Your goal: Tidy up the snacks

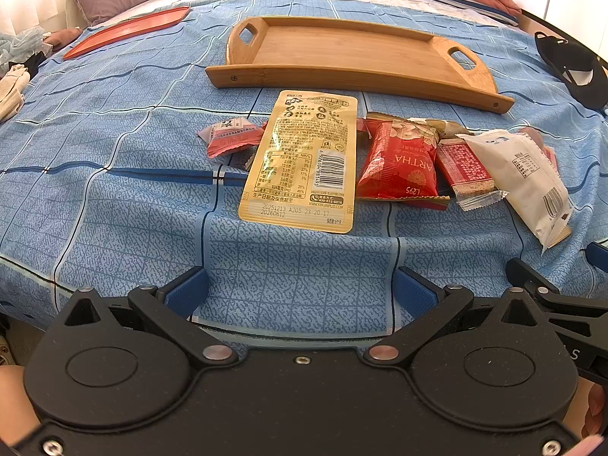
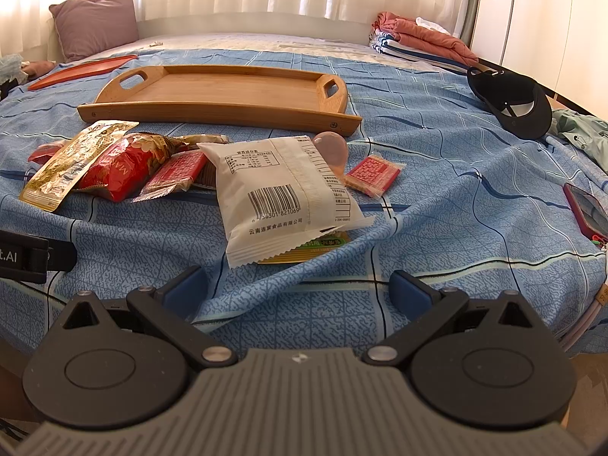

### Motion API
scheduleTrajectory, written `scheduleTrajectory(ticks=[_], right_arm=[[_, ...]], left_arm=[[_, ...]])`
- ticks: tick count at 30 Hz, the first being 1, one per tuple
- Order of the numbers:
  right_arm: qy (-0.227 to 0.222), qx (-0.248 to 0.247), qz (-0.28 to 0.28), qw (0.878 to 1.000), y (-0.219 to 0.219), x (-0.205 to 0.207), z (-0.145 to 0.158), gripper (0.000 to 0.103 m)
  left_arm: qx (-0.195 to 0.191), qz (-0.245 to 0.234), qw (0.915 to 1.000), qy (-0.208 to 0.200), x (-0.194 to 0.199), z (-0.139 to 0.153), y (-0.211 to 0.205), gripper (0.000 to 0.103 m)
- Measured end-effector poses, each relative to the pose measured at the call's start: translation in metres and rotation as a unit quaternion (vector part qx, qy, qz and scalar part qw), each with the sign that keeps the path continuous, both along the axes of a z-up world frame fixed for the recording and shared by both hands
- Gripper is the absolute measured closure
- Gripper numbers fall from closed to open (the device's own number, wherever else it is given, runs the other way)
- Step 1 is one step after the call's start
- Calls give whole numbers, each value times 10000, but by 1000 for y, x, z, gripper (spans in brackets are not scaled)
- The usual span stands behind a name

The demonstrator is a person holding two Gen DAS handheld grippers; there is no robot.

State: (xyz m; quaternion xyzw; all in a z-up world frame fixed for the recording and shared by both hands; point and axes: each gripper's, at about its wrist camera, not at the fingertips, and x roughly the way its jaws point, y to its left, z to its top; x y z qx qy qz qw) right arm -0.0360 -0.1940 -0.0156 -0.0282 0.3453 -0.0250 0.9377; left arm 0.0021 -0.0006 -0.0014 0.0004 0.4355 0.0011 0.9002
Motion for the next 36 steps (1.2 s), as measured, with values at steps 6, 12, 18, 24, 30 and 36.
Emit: scheduleTrajectory(ticks=[6, 12, 18, 24, 30, 36], right_arm=[[-1, -1, -1, 10000, 0, 0, 0, 0], [-1, -2, 0, 10000, 0, 0, 0, 0], [-1, -2, 0, 10000, 0, -1, 0, 0], [7, -4, -11, 10000, 1, -1, 0, 0], [12, -20, -38, 10000, 1, -2, 1, 0], [-63, 83, -128, 9999, -1, -2, 0, 0]], left_arm=[[0, 0, 10000, 4, 0, 0, 0, 0], [1, -1, 10000, 1, 0, 0, 0, 0], [0, 5, 10000, 6, 0, 0, 0, 0], [0, 0, 10000, 3, 0, 0, 0, 0], [14, -30, 10000, -26, 0, 0, 1, 0], [-131, -51, 9999, -60, 0, -1, 8, 0]])
